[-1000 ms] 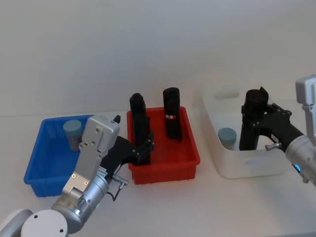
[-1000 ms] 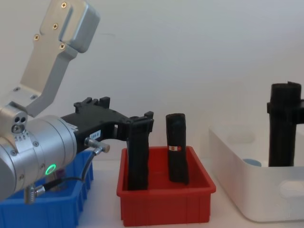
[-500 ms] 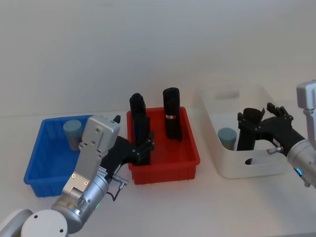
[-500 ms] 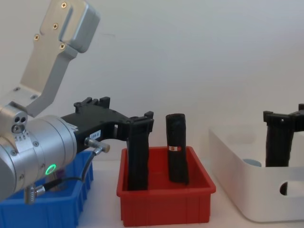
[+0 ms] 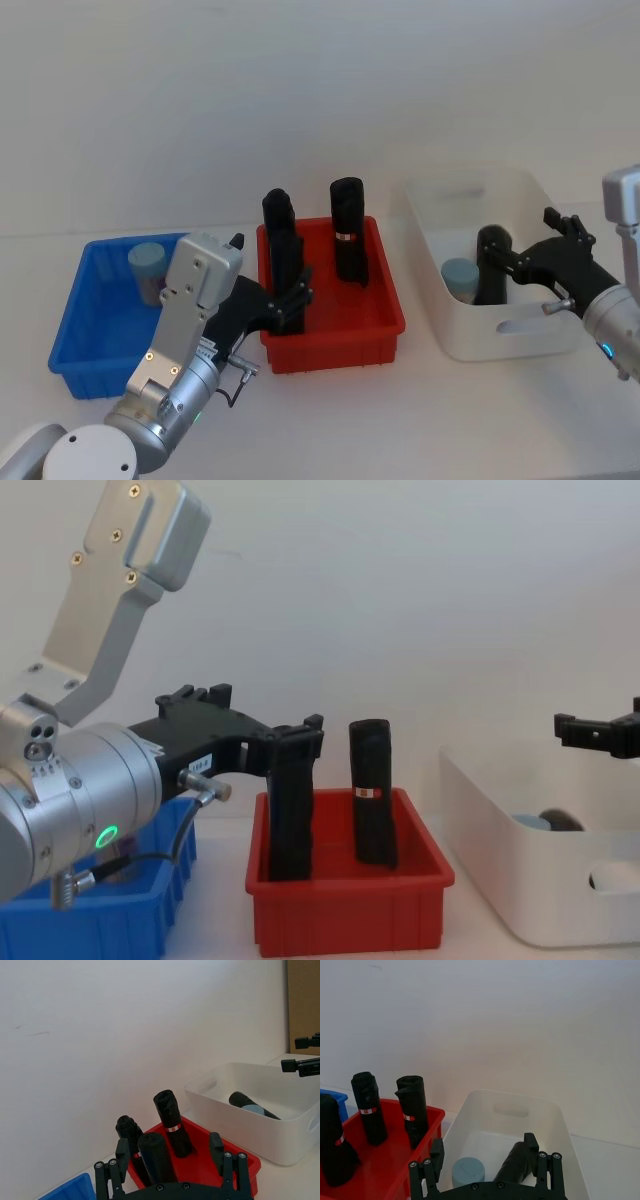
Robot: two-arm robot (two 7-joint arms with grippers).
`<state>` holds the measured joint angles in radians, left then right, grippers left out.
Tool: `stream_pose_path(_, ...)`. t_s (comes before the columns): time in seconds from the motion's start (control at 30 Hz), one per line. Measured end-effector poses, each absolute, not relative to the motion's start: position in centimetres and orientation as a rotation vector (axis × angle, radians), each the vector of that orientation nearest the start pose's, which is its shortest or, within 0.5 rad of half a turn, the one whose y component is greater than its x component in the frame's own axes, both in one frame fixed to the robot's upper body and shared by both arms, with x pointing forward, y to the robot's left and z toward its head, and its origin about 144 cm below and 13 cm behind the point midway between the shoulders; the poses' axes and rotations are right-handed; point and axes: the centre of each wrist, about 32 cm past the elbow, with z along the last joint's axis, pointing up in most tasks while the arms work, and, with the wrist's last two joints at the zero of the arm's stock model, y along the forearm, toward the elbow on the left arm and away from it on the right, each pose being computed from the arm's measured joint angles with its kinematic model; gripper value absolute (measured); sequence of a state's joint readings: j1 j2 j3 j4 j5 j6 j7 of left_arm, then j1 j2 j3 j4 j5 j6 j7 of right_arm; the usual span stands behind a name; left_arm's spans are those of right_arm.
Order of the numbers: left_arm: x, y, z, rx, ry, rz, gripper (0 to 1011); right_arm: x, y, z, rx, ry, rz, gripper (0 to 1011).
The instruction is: Pick the cotton swabs from the blue box and place them into the white box.
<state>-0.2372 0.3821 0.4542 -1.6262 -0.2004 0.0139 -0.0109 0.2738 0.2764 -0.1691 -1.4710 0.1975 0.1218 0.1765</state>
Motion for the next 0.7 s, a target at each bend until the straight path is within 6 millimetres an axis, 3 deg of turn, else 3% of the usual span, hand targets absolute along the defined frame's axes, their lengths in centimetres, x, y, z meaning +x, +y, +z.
stream_pose_path(0.7, 49.20, 19.84, 120.44, 0.061, -0.268, 1.124, 1004, 52.91, -26.49, 120.62, -0.080, -0.103, -1.267, 1001)
